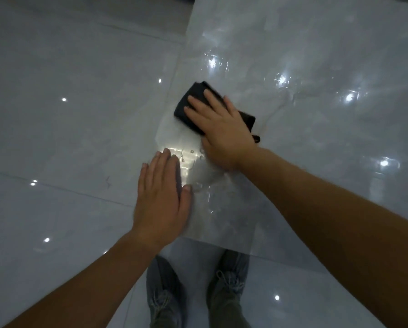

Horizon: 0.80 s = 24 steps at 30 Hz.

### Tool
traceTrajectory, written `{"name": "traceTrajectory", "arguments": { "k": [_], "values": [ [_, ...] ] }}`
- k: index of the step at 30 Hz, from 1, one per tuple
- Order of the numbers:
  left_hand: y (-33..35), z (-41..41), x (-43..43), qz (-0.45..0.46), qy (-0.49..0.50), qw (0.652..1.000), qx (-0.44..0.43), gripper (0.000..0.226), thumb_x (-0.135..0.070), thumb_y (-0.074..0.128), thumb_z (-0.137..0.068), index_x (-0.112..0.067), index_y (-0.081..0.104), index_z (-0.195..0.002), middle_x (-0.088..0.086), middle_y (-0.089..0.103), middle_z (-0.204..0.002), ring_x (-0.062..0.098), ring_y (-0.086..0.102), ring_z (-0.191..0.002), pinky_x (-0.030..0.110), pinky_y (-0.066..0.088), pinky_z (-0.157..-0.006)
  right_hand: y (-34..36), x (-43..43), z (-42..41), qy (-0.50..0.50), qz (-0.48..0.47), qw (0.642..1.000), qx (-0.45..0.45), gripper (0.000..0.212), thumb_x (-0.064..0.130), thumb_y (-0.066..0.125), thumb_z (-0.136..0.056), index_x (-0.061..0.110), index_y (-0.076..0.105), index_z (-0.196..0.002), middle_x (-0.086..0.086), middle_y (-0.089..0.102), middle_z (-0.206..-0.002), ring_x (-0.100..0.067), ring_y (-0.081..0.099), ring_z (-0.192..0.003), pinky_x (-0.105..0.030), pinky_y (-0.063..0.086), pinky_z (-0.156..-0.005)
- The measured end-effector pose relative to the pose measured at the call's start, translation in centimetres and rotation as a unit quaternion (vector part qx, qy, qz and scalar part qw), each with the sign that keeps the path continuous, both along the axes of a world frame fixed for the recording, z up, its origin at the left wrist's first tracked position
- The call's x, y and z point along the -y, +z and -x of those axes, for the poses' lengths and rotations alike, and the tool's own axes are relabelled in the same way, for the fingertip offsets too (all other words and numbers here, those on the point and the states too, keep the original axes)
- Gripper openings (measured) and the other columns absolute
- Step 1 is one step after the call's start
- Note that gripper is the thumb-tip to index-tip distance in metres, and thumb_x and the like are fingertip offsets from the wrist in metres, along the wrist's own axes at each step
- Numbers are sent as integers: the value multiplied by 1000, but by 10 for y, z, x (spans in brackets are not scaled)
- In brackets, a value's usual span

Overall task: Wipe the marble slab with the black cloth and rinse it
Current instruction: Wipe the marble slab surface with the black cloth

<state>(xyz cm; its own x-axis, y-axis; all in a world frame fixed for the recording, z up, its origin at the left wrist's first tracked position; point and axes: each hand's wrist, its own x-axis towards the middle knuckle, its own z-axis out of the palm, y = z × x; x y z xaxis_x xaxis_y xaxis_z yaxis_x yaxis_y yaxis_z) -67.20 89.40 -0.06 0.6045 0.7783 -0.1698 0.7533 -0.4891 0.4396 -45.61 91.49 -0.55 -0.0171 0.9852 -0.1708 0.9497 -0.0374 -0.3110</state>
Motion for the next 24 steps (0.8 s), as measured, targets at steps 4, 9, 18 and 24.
{"name": "traceTrajectory", "arguments": {
  "k": [4,9,18,24],
  "values": [
    [0,8,6,3,13,999,31,67,-32,41,-98,-1,22,-154,19,27,-161,30,22,-151,45,9,-125,-1,67,17,126,2,992,23,69,26,39,-86,23,37,-154,0,32,-164,-29,17,-155,-54,10,-125],
    [-6,19,11,-31,-56,998,-28,60,-30,40,-98,0,35,-149,21,22,-163,33,16,-153,50,7,-125,5,102,-37,-35,21,999,17,75,31,28,-82,23,34,-156,1,25,-166,-27,10,-156,-56,8,-125],
    [1,39,13,58,-15,994,89,67,-44,23,-101,-1,25,-154,16,29,-161,27,22,-150,48,13,-124,0,151,45,-4,-11,1000,-17,67,25,38,-85,20,44,-152,-2,34,-162,-31,19,-154,-57,13,-124],
    [-7,44,12,91,1,985,146,61,-32,26,-100,0,29,-152,15,31,-160,25,24,-149,51,14,-124,-2,128,90,-103,-28,994,16,65,24,39,-86,19,44,-151,-3,36,-162,-34,21,-153,-61,18,-121]
  ]
}}
